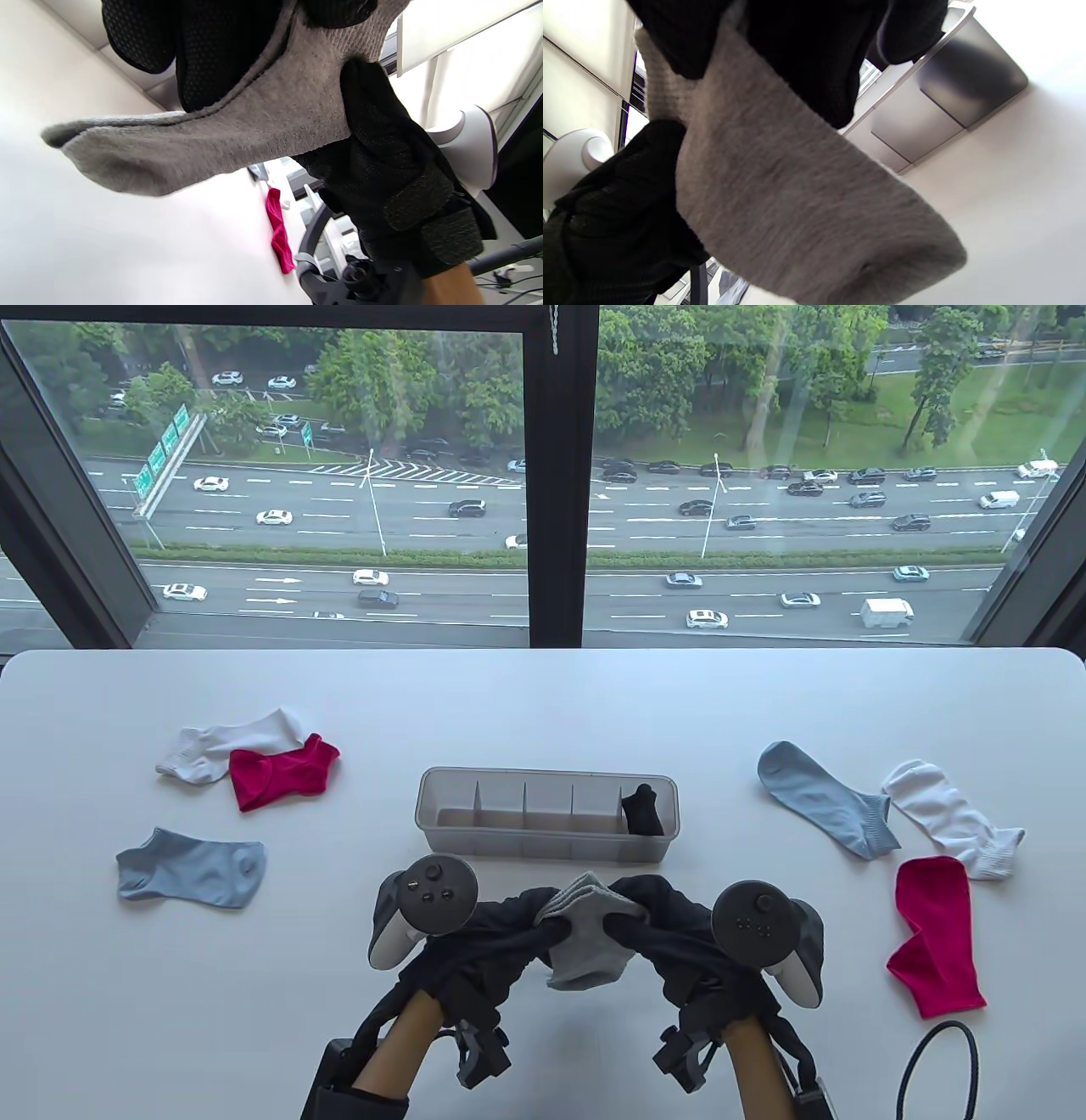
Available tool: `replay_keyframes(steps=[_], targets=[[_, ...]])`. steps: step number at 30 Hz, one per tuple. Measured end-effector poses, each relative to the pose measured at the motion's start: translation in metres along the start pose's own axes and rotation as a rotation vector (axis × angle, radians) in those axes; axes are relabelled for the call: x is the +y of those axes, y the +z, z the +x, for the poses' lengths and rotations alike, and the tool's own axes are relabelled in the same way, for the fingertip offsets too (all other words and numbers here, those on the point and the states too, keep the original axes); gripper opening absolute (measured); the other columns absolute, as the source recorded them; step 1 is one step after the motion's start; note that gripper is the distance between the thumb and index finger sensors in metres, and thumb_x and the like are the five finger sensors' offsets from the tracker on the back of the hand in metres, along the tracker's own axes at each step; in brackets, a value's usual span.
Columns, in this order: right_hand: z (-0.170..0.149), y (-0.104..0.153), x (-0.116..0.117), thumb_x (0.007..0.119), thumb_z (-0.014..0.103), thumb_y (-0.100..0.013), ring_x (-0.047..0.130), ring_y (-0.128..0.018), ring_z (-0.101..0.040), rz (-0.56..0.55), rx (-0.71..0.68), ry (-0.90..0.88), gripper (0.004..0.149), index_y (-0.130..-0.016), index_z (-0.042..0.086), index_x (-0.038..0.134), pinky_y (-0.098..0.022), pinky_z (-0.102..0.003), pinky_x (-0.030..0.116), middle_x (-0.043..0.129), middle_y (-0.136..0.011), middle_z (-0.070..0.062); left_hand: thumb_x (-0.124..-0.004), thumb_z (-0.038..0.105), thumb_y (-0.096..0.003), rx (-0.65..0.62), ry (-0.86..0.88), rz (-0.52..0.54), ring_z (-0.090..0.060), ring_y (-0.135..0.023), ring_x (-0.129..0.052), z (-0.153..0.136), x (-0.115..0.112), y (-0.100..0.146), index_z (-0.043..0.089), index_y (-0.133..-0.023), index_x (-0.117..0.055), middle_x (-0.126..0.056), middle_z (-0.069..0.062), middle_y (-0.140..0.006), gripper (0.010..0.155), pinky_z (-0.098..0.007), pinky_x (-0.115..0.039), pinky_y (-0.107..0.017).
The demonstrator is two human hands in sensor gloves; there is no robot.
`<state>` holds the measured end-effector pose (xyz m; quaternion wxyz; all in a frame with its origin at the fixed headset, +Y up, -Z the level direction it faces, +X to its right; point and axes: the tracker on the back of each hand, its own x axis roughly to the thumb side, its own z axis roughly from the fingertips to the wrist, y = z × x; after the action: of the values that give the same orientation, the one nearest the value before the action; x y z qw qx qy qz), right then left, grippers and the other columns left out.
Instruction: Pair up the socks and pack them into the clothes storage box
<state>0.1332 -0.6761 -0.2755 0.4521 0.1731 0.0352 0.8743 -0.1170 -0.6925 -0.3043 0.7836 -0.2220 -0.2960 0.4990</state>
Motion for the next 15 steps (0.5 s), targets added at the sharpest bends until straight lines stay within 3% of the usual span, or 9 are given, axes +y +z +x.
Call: replay_keyframes(steps=[1, 3, 6, 7, 8, 9, 11, 13, 15], targets=[[0.002, -0.001, 0.001, 0.077, 0.04, -0.057, 0.099, -0.062, -0.02, 0.019, 0.016, 0.003, 0.045, -0.095, 0.017, 0.069, -0.069, -0.057, 0.067, 0.098, -0.066, 0.0, -0.062, 0.032, -0.059, 0.039, 0.089, -0.085, -0.027, -0.06, -0.106, -0.005, -0.001, -0.001, 0.01, -0.097, -0.066, -0.099, -0.01, -0.075, 0.044, -0.053, -0.083, -0.057], [-0.003, -0.004, 0.006, 0.076, 0.04, -0.058, 0.099, -0.06, -0.019, 0.081, 0.098, 0.056, 0.044, -0.095, 0.016, 0.068, -0.069, -0.056, 0.067, 0.097, -0.064, 0.0, -0.062, 0.031, -0.0591, 0.119, 0.13, -0.111, -0.028, -0.057, -0.107, -0.016, -0.004, -0.003, 0.008, -0.096, -0.067, -0.1, -0.011, -0.072, 0.044, -0.053, -0.083, -0.056], [-0.02, -0.01, 0.024, 0.073, 0.039, -0.059, 0.098, -0.066, -0.02, 0.083, 0.219, 0.198, 0.047, -0.099, 0.017, 0.064, -0.07, -0.055, 0.066, 0.096, -0.07, 0.001, -0.063, 0.032, -0.0594, 0.291, -0.041, -0.062, -0.033, -0.061, -0.106, -0.035, -0.009, -0.007, 0.006, -0.097, -0.065, -0.098, -0.015, -0.078, 0.046, -0.055, -0.082, -0.056], [-0.029, -0.012, 0.035, 0.073, 0.037, -0.059, 0.095, -0.075, -0.025, 0.053, 0.277, 0.229, 0.051, -0.103, 0.015, 0.06, -0.071, -0.057, 0.064, 0.094, -0.079, -0.003, -0.062, 0.034, -0.0592, 0.377, -0.143, -0.033, -0.038, -0.072, -0.1, -0.042, -0.013, -0.007, 0.001, -0.104, -0.054, -0.09, -0.02, -0.09, 0.056, -0.058, -0.078, -0.059], [-0.037, -0.014, 0.043, 0.072, 0.036, -0.059, 0.085, -0.088, -0.036, 0.072, 0.302, 0.253, 0.059, -0.109, 0.011, 0.052, -0.072, -0.06, 0.06, 0.087, -0.094, -0.014, -0.065, 0.04, -0.0579, 0.439, -0.242, -0.025, -0.052, -0.092, -0.077, -0.048, -0.017, -0.005, -0.002, -0.11, -0.03, -0.061, -0.033, -0.108, 0.075, -0.064, -0.071, -0.062], [-0.041, -0.015, 0.046, 0.07, 0.037, -0.059, 0.071, -0.098, -0.046, 0.131, 0.301, 0.27, 0.067, -0.113, 0.009, 0.042, -0.073, -0.063, 0.055, 0.073, -0.107, -0.022, -0.064, 0.045, -0.0574, 0.475, -0.319, -0.017, -0.063, -0.101, -0.044, -0.048, -0.017, -0.003, 0.001, -0.109, -0.009, -0.025, -0.038, -0.114, 0.088, -0.069, -0.056, -0.069], [-0.043, -0.016, 0.046, 0.07, 0.037, -0.06, 0.055, -0.104, -0.051, 0.2, 0.301, 0.318, 0.07, -0.115, 0.011, 0.035, -0.074, -0.065, 0.05, 0.057, -0.115, -0.027, -0.065, 0.047, -0.0565, 0.455, -0.559, 0.058, -0.06, -0.105, -0.023, -0.037, -0.016, -0.001, 0.008, -0.109, -0.004, -0.006, -0.033, -0.113, 0.089, -0.072, -0.039, -0.073], [-0.043, -0.015, 0.042, 0.072, 0.037, -0.059, 0.053, -0.104, -0.051, 0.223, 0.271, 0.382, 0.07, -0.115, 0.013, 0.037, -0.073, -0.067, 0.05, 0.055, -0.116, -0.027, -0.067, 0.044, -0.0561, 0.359, -0.674, 0.059, -0.054, -0.108, -0.024, -0.023, -0.018, -0.004, 0.021, -0.113, -0.024, -0.018, -0.024, -0.118, 0.075, -0.071, -0.036, -0.074], [-0.045, -0.01, 0.041, 0.074, 0.038, -0.057, 0.055, -0.104, -0.051, 0.26, 0.247, 0.452, 0.07, -0.114, 0.013, 0.041, -0.073, -0.066, 0.051, 0.057, -0.115, -0.026, -0.07, 0.042, -0.0551, 0.25, -0.649, -0.11, -0.047, -0.106, -0.058, -0.01, -0.034, -0.012, 0.019, -0.107, -0.058, -0.06, -0.015, -0.114, 0.058, -0.069, -0.048, -0.074]])
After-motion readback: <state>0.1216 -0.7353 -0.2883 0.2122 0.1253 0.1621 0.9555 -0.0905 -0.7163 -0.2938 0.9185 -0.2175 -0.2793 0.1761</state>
